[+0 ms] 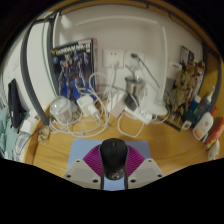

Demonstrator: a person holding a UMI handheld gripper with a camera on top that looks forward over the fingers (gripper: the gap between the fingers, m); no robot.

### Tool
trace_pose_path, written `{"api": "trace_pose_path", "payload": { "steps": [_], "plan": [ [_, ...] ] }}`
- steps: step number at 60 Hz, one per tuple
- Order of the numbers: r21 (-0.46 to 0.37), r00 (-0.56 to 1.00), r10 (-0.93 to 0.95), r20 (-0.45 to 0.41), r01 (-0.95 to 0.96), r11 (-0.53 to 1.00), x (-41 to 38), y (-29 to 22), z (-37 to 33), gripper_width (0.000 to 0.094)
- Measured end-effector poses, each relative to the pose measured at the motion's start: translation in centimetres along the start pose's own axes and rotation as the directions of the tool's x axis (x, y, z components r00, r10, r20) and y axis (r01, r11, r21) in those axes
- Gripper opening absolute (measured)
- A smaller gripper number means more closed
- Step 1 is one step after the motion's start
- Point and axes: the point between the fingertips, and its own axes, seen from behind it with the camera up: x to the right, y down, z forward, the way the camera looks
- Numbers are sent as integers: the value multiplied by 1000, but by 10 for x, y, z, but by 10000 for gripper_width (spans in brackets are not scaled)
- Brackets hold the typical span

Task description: Arrange mouse

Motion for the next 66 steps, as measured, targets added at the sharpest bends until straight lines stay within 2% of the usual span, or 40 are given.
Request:
{"api": "trace_pose_path", "payload": {
  "steps": [13,15,25,26,28,30,33,34,38,56,66],
  "plan": [
    [-128,999,31,-17,-33,991,-3,59,29,304],
    [-148,1000,22,-16,-24,989,-3,67,30,347],
    [-131,1000,22,-13,-23,991,-2,66,32,459],
    [-134,1000,25,-12,-26,991,-2,66,32,478],
    [-141,999,28,-23,-31,989,1,66,31,611],
    [-151,999,24,-43,-31,988,7,67,27,679],
    [-148,998,14,-59,-23,989,11,63,20,877],
    [-145,998,12,-62,-21,989,12,60,16,893],
    [-118,998,18,-61,-25,993,13,45,-1,861],
    [41,997,69,-34,-67,997,31,-58,-134,863],
    [118,996,77,-37,-72,990,57,-86,-207,864]
  ]
}}
